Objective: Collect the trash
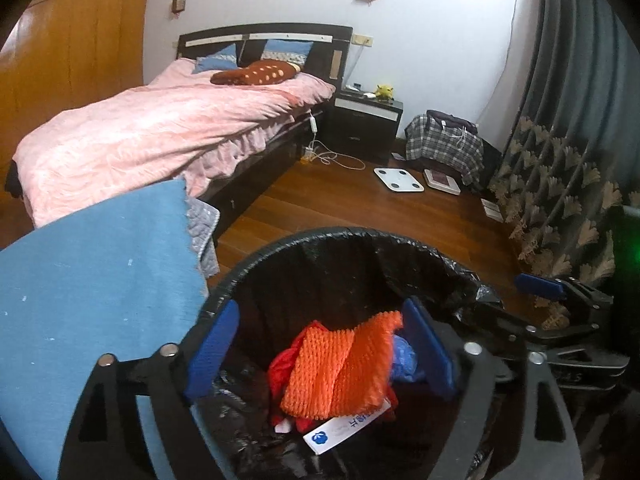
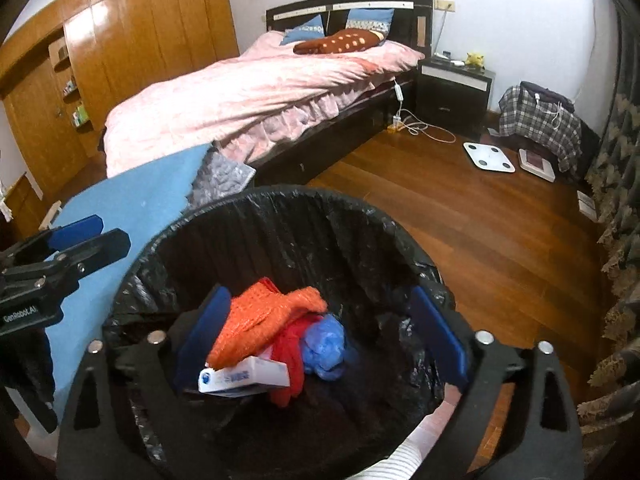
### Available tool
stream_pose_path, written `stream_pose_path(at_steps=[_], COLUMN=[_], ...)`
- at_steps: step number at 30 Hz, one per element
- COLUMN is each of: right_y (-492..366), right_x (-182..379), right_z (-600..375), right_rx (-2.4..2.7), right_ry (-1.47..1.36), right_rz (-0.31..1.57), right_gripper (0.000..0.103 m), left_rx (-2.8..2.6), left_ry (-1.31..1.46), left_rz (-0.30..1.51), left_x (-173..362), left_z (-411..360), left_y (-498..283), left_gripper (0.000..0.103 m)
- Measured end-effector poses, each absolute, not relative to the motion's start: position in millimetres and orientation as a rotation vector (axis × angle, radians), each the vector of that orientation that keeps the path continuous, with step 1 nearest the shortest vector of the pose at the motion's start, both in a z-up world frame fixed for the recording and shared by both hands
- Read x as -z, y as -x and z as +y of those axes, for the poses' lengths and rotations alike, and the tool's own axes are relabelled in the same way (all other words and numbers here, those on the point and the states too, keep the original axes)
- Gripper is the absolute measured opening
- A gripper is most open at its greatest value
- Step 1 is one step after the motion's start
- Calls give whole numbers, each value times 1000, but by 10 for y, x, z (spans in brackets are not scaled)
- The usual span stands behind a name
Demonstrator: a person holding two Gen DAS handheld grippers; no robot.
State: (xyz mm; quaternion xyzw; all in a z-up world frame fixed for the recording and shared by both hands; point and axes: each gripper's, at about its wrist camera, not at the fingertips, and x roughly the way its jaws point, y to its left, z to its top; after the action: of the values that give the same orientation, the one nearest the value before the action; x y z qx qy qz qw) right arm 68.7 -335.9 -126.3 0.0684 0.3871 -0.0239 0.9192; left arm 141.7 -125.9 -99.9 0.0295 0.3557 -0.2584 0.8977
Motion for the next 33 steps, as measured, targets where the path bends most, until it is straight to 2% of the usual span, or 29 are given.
stream_pose_path(at_steps=[5,10,24,33], right_y=[-657,-582,-255,-85], right_x=[1080,833,258,78], right_z=[-3303,-3175,-2741,-2518], right_rx=[25,-7,-98,-138], right_ry=[-158,-150,-131,-113], right_rz=[774,738,671,654], right_gripper=[95,96,97,97], left_rx=[499,457,370,333], left_ry=[-69,-70,-62,-41], left_rz=[709,685,637,614], left_x=[843,665,296,145], left_z=[-1109,-940,-537,-318], left_y=[-1349,-1228,-759,-457], left_gripper=[95,97,97,97])
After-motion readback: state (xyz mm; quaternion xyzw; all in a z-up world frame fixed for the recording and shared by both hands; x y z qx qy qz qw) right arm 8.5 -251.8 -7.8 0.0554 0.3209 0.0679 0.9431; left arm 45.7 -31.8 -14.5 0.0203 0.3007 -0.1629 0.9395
